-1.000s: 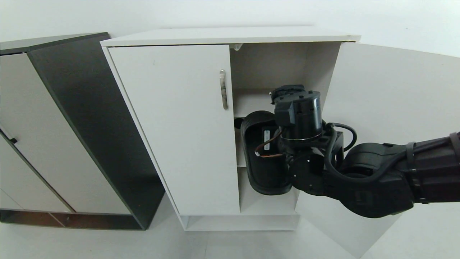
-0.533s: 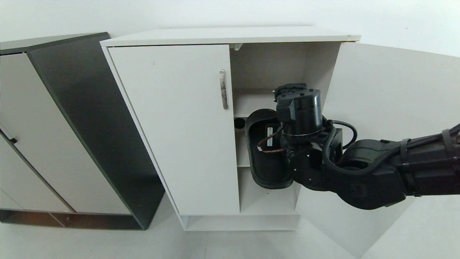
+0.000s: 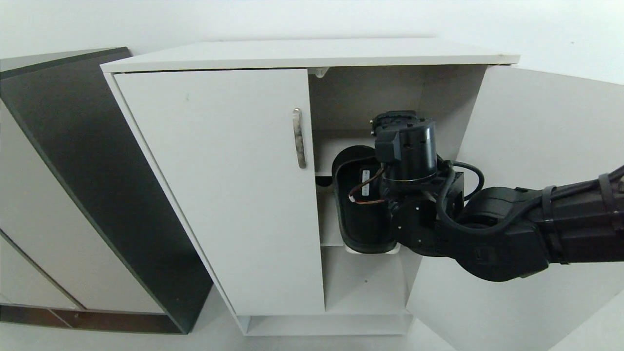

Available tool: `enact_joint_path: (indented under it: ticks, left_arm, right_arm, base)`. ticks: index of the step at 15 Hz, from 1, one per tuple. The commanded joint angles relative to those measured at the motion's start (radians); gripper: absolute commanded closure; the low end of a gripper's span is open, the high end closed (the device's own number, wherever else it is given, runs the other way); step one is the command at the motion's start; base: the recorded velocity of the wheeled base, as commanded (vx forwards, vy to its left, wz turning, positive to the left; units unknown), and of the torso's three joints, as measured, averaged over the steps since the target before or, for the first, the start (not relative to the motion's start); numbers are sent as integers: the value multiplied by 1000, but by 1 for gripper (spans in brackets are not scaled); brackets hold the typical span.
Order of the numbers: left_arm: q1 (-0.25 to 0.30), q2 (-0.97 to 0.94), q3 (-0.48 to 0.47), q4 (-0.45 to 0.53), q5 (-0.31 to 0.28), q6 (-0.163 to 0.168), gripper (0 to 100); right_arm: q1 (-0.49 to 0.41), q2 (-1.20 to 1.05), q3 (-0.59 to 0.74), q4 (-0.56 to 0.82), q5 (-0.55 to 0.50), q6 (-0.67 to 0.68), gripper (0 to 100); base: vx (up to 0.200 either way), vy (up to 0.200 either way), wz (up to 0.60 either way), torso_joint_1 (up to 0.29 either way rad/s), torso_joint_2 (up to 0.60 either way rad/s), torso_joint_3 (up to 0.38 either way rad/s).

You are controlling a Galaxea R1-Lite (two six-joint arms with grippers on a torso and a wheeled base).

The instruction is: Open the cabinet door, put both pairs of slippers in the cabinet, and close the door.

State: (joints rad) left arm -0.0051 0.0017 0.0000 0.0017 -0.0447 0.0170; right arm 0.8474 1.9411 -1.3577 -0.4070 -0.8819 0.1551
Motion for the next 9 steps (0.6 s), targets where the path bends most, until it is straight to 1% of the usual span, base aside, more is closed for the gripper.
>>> enact_joint_path:
  ticks: [1,8,9]
  left_arm:
    - [2,0,0,0,0,0,100]
    - [2,0,0,0,0,-2,100]
    - [2,0,0,0,0,-2,100]
  right_arm:
    - [-1,-1,0,-1,-2,0,100]
    - [-8,18,6,-3,1,1,100]
    - [-8,15,15,-1,3,0,100]
  base:
    - [200,0,0,2,2,12]
    - [200,0,0,3,4,3]
    - [0,0,0,0,0,0]
